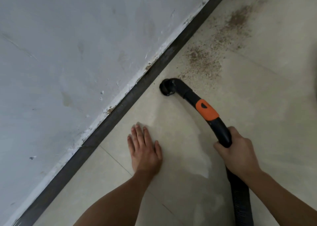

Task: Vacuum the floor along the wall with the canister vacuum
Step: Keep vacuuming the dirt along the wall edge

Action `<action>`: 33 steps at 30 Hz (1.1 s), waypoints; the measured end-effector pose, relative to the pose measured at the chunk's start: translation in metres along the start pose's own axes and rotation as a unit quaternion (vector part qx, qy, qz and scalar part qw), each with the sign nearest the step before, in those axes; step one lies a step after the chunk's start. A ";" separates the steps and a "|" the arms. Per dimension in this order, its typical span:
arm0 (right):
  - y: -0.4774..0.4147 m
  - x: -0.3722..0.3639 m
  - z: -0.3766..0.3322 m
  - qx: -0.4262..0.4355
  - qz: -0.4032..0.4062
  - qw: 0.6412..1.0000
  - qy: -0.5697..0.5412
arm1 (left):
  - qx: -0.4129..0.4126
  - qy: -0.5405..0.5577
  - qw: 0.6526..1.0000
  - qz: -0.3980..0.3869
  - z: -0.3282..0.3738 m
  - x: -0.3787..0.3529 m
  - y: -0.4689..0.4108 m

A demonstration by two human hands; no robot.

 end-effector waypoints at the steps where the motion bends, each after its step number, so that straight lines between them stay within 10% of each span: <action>1: -0.011 -0.001 -0.009 0.005 0.012 1.000 -0.001 | -0.002 0.004 1.000 -0.001 0.001 0.000 0.000; 17: -0.004 0.009 -0.008 0.074 -0.041 0.994 0.071 | -0.008 0.018 1.000 -0.005 -0.002 0.000 0.000; 33: 0.092 0.080 0.134 -0.131 0.140 0.981 -0.022 | -0.090 -0.029 0.996 0.000 0.043 0.028 -0.063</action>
Point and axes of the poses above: each hand's wrist, its own y-axis away from the middle knuckle, its own x-axis out of the back of the hand, z = x × y, the point moved 2 cm from there along -y, towards the middle knuckle, and after that the axes turned 4 degrees about -z, right-handed, at the moved point
